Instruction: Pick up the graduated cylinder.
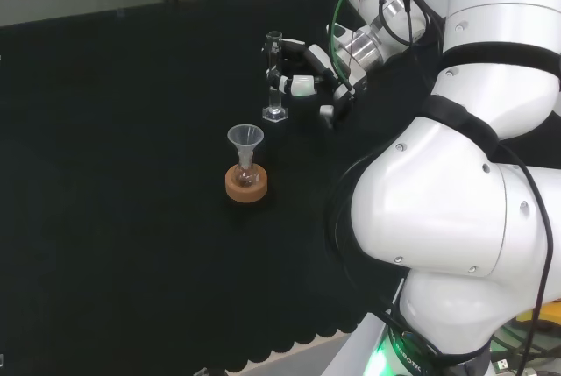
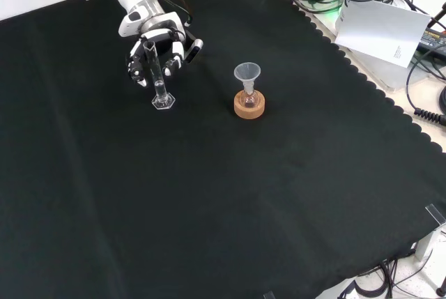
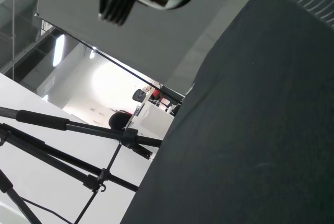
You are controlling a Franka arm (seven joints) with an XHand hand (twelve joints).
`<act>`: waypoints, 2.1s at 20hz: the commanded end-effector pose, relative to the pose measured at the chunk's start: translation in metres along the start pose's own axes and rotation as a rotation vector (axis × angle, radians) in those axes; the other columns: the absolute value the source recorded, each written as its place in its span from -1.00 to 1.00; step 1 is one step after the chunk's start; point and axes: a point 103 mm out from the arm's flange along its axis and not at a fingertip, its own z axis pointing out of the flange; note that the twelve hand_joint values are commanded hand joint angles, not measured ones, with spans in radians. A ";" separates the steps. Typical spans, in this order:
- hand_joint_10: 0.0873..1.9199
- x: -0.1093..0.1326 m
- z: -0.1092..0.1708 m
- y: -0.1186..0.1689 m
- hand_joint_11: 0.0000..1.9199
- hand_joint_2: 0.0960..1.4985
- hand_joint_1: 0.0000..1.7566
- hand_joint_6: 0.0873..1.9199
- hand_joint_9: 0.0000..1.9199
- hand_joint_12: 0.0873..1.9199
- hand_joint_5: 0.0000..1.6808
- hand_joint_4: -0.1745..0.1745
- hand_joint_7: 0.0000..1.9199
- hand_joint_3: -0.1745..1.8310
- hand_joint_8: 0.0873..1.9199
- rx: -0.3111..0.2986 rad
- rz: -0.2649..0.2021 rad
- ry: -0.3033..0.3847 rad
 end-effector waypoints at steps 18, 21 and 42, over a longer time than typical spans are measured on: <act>-0.76 -0.004 0.002 0.003 -0.13 -0.03 0.24 -0.38 0.12 0.08 -0.17 -0.01 -0.16 -0.17 -0.48 0.012 0.016 0.008; -0.77 -0.003 0.002 0.003 -0.09 0.02 0.26 -0.38 0.15 0.05 -0.12 0.04 -0.11 -0.16 -0.47 0.013 0.015 -0.012; -0.92 0.047 -0.027 -0.014 0.18 0.46 0.31 0.06 0.36 -0.18 0.14 -1.00 0.19 -0.80 -0.60 0.139 0.021 -0.292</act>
